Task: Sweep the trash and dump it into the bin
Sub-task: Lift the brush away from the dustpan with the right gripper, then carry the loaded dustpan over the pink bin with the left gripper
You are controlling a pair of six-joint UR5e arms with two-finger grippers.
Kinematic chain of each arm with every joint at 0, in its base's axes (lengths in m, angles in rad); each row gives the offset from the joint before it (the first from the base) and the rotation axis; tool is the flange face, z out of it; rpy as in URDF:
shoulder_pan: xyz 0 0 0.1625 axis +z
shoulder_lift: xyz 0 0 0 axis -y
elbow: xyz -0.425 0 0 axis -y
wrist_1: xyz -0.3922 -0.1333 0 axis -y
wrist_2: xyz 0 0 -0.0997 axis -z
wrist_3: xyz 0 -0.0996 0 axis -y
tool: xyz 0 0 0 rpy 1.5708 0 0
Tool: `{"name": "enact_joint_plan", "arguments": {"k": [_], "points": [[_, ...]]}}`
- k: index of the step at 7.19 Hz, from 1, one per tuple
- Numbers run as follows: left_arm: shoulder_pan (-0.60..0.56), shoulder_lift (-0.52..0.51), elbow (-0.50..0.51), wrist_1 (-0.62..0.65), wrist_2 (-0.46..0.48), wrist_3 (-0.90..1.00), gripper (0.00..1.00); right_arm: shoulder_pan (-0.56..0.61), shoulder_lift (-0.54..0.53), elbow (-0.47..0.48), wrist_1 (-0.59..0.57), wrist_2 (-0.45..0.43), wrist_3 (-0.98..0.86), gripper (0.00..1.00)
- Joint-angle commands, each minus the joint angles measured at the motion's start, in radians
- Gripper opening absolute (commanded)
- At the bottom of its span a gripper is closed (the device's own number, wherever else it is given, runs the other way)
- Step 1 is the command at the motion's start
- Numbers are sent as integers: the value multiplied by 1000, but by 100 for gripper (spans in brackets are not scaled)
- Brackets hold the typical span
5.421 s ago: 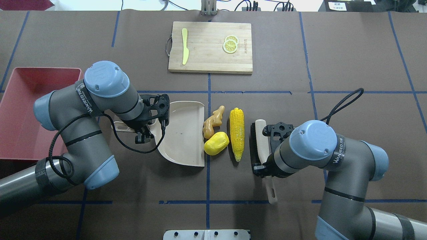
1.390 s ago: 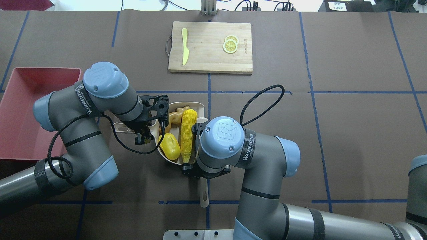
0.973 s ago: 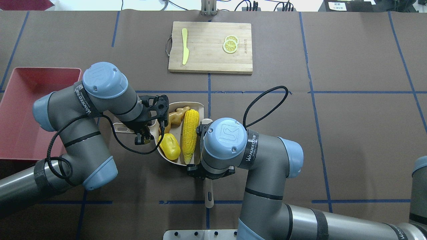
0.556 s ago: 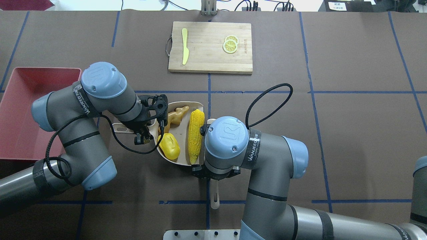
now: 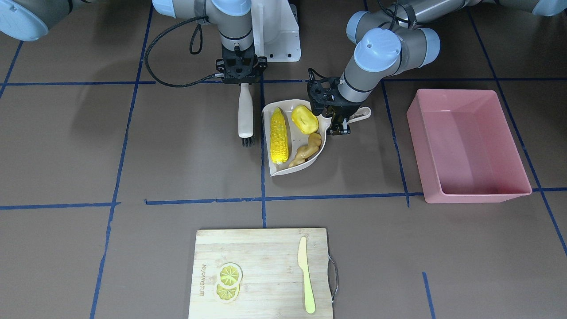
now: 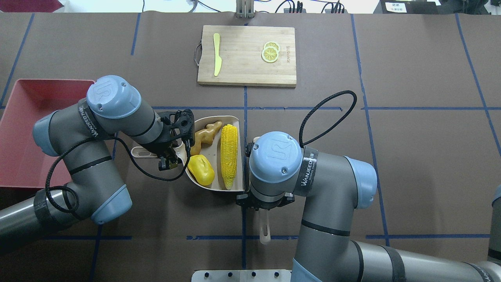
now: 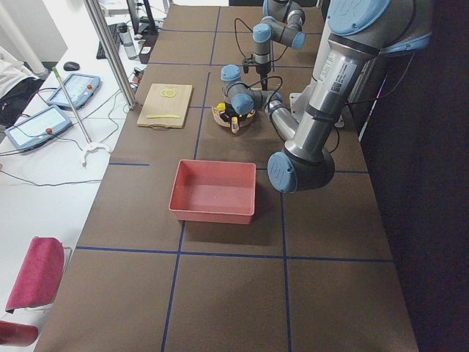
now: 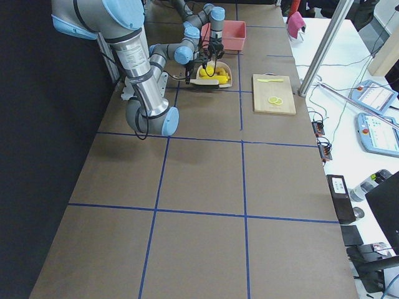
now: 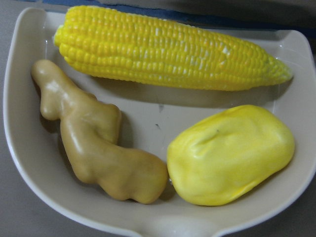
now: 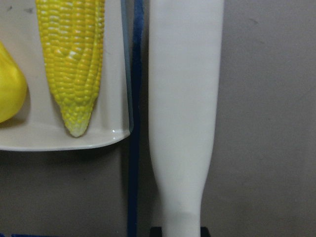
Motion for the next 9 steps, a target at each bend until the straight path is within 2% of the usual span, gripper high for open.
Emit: {"name": "enact_joint_plan", "arguments": {"k": [1,2,3,6,9], "points": [[-9,16,1,-110,-47,-78,0,35,-75,47,-3,3,-66,0],[-26,16,-1,-150,-60,-110,0,49,-103,56,-3,0,-90,0],[-65,18,-2,-183,-114,-136,0,55,-115,64,3,-1,-110,0],[-202,41,-22,-204,-199,-144,0,61,-134,69,6,-1,-112,0],[-372,131,-22,-236,-343,-134,0,63,-134,69,6,-12,-111,0]]}}
